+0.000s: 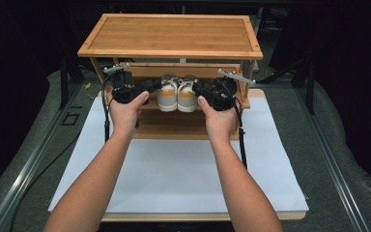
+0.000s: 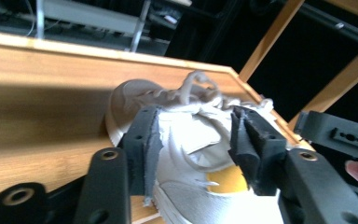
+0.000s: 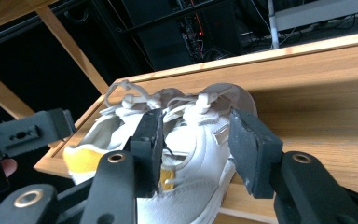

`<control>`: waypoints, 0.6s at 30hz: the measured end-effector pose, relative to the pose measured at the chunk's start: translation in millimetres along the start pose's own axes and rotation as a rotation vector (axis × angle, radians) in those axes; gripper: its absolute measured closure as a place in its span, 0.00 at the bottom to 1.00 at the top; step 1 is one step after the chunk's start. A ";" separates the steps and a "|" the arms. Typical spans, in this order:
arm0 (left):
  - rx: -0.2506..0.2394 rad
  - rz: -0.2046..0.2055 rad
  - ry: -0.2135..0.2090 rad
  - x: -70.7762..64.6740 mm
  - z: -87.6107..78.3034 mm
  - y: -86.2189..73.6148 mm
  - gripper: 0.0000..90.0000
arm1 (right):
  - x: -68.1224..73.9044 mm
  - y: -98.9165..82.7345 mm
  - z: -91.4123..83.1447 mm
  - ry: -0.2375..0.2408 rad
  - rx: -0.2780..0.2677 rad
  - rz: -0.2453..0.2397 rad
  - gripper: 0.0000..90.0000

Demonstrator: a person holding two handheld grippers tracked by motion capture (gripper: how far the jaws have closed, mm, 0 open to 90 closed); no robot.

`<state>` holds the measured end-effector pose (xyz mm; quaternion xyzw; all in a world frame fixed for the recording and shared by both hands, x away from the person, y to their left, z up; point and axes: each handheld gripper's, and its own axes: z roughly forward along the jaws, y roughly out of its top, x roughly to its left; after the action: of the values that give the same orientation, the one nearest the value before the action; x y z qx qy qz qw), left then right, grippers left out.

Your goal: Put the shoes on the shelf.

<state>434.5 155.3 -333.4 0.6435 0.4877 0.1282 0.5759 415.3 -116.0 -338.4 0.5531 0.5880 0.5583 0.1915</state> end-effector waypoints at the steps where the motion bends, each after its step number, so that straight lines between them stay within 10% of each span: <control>1: -0.001 0.005 -0.004 -0.9 -2.6 -0.3 0.59 | 0.8 0.3 -2.2 0.005 0.000 -0.002 0.62; 7: -0.006 0.017 -0.023 -2.6 -14.5 -5.1 0.68 | 3.5 -1.9 -12.5 -0.017 0.030 -0.103 0.64; 18: 0.011 0.005 -0.015 10.5 -19.1 -16.5 0.83 | 0.8 -12.0 -18.8 0.022 0.019 -0.119 0.84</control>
<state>417.9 173.0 -346.0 0.6489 0.4825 0.1220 0.5756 393.9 -120.8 -342.8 0.5127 0.6271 0.5465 0.2126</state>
